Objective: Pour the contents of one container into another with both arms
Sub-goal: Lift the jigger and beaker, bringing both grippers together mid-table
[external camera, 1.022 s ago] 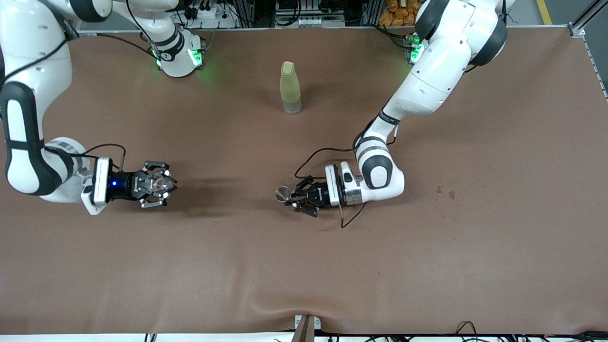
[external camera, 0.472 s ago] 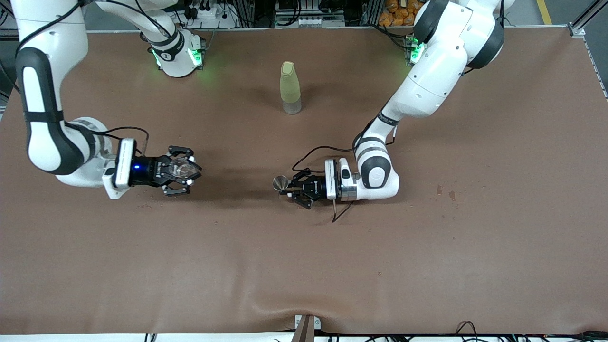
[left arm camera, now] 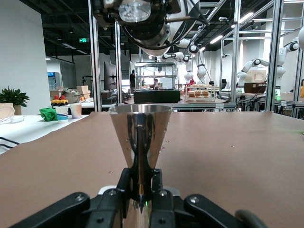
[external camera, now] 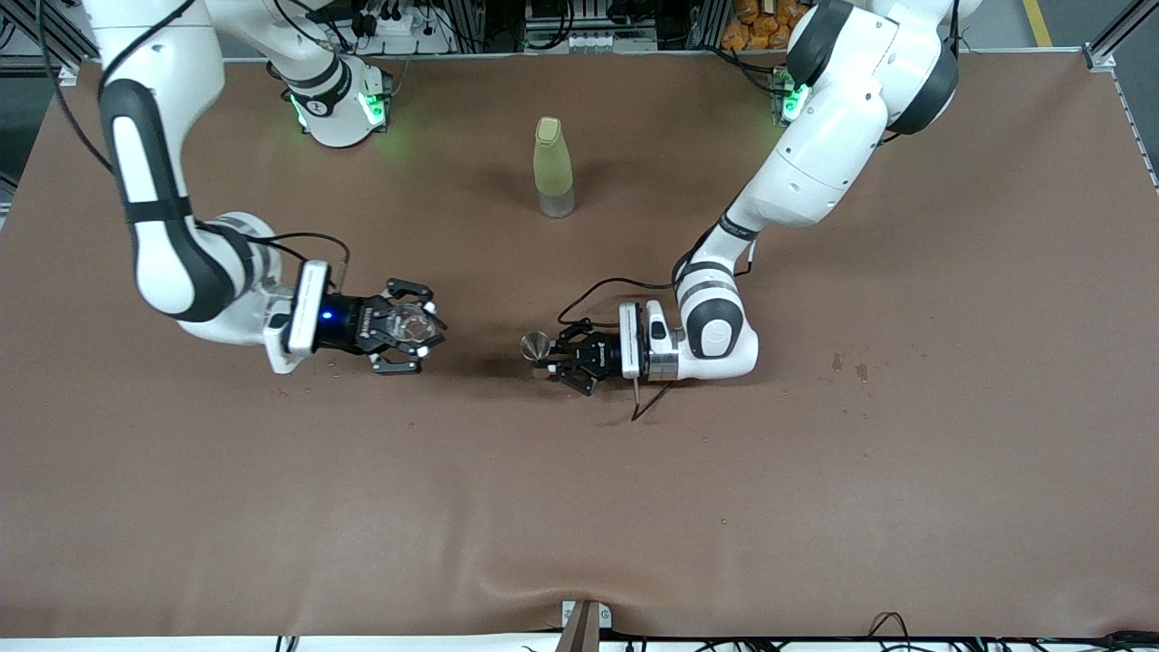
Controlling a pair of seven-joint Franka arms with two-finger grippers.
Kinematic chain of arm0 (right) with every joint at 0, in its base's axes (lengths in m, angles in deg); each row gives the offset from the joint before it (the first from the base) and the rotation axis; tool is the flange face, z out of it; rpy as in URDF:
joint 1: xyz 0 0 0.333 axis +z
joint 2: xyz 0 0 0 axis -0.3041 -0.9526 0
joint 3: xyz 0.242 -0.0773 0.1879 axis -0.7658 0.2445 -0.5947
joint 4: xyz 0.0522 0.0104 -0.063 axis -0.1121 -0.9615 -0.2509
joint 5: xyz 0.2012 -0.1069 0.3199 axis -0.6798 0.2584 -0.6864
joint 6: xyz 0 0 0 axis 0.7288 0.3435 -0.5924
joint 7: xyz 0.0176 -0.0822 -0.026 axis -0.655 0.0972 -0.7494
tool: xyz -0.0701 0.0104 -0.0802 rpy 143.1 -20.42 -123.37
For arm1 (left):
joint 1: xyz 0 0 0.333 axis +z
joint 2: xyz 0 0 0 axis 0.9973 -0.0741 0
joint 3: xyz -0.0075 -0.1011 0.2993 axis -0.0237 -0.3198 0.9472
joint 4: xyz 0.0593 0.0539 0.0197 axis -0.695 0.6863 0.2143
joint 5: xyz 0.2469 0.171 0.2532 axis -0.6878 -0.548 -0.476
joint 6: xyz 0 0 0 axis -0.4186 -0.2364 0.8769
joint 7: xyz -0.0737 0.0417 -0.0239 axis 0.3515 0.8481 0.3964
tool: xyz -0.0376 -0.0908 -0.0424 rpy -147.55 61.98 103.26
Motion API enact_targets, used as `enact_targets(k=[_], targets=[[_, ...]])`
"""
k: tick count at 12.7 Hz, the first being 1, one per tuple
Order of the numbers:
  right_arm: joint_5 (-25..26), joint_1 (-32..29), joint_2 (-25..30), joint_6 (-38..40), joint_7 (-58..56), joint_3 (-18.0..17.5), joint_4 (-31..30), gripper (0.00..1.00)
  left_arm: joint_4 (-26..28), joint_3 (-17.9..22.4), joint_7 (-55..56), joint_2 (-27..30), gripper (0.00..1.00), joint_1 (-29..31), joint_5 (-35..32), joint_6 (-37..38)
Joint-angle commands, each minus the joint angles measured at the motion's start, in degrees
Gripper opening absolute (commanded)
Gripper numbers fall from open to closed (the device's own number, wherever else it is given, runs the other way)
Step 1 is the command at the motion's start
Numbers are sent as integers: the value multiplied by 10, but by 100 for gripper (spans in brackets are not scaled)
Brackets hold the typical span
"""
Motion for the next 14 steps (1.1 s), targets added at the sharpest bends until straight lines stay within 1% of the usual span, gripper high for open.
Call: enact_targets(k=[1, 7, 11, 14], targets=[[-50, 41, 22, -34, -3, 8, -23, 0, 2, 1, 6, 12, 0, -5, 20, -26], [-143, 110, 2, -86, -67, 5, -23, 0, 1, 1, 33, 18, 0, -9, 20, -41], [-211, 143, -28, -89, -116, 3, -22, 0, 1, 1, 40, 18, 0, -8, 20, -49], [-243, 163, -44, -91, -128, -1, -22, 0, 4, 1, 39, 18, 0, -7, 19, -49]])
